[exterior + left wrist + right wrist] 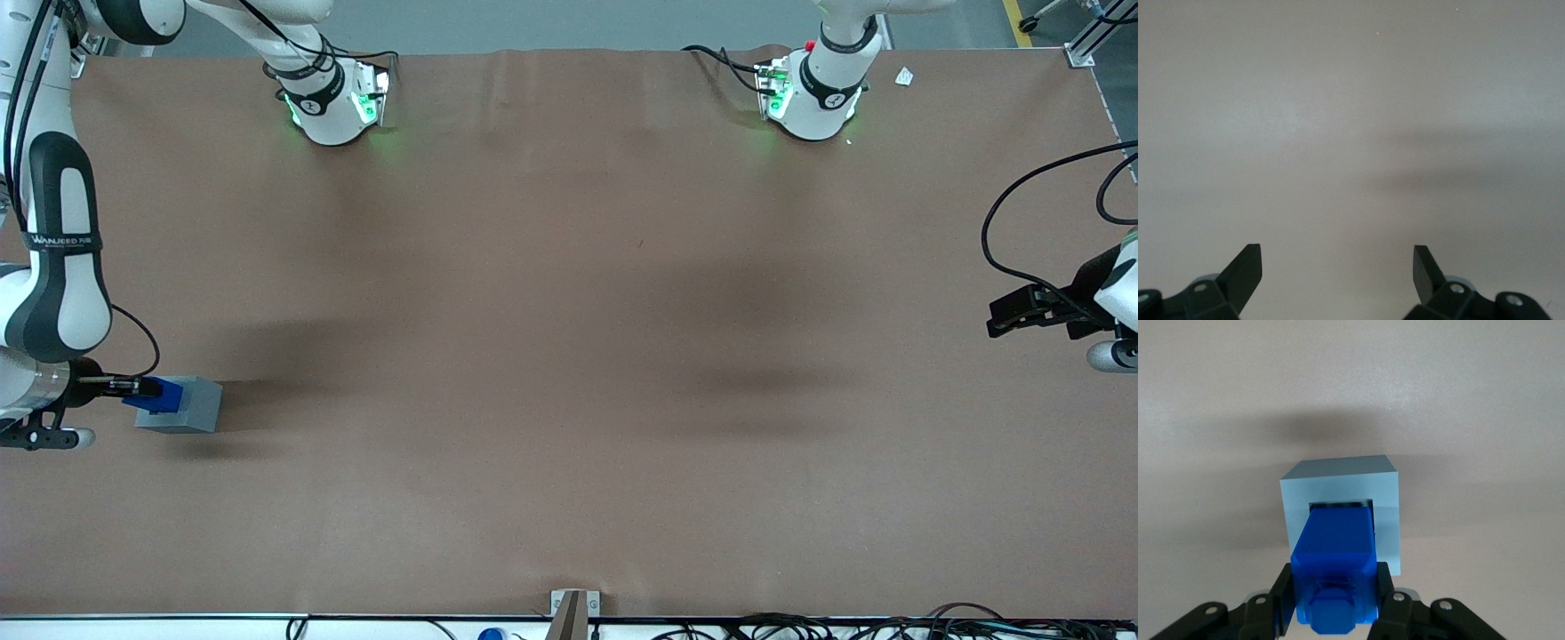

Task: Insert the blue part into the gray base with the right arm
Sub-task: 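Lower the blue block into the gray base's hole, pressing down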

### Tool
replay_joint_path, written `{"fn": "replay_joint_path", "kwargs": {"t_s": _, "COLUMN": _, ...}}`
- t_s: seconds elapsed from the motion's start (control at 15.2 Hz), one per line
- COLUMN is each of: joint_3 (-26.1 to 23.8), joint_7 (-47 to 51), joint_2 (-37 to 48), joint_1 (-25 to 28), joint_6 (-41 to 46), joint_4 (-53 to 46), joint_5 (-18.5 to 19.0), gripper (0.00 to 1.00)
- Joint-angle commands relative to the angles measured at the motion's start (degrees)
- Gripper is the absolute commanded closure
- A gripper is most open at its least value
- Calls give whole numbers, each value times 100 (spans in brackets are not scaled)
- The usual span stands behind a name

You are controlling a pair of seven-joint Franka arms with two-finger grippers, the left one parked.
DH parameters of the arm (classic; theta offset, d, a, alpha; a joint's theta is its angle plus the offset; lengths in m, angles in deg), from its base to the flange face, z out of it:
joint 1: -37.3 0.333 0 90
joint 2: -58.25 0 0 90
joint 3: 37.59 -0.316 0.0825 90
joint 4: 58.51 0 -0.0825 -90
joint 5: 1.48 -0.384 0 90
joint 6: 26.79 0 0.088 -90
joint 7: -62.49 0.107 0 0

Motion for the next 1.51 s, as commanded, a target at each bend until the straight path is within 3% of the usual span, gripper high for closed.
{"fn": "replay_joint_path", "kwargs": {"t_s": 0.0, "joint_3": -64, "joint_7": -89, "joint_2": -170, "joint_1": -97, "joint_6": -8, "joint_4": -140, "joint_5": 11, "gripper": 78}}
{"fn": "replay_joint_path", "kwargs": {"t_s": 1.45, "joint_3": -82, "joint_7": -72, "joint_2": -196, "joint_1": -71, "joint_6": 63, "joint_4": -263, "joint_5": -42, "gripper": 78}}
